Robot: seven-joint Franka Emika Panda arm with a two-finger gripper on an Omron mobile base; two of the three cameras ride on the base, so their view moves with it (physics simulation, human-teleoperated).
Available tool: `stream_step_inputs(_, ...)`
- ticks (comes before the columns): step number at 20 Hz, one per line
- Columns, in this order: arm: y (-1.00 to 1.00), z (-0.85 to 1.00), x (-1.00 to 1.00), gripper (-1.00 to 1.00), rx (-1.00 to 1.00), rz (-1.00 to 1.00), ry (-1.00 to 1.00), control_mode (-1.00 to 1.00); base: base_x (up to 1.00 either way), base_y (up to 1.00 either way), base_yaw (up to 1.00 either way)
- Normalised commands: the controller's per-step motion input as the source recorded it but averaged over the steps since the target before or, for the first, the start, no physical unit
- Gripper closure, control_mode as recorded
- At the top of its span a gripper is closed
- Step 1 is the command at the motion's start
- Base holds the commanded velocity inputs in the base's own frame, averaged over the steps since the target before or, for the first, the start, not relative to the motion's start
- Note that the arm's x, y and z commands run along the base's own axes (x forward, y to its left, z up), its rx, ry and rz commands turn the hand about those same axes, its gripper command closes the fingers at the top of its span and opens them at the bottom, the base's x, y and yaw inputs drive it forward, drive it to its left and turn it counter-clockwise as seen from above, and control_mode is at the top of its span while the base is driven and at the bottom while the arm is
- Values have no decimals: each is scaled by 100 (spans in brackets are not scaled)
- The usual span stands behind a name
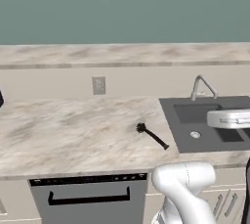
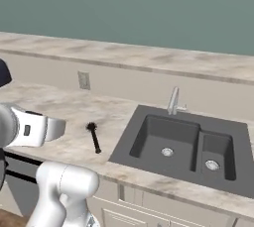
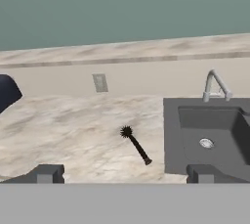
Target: Grab the spray bottle from the cabinet, then place it next to the cutting board for sanitizing. Then grab the dish brush from the countertop next to the sink and place it next to the cutting board.
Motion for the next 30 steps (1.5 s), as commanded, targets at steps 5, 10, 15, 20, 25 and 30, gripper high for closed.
stream_step_inputs(5,0,0,0,-100,0,0,0,100,33,6,-13)
stream_step_inputs(10,0,0,0,-100,0,0,0,100,3,0,-1)
stream_step_inputs(15,0,-35,37,-100,-6,3,34,-100,0,0,0)
stream_step_inputs(20,12,-98,100,-100,-23,10,71,-100,0,0,0)
stream_step_inputs(25,21,-100,100,-100,-19,23,63,-100,0,0,0)
stream_step_inputs(30,-1,-94,100,-100,-5,26,35,-100,0,0,0)
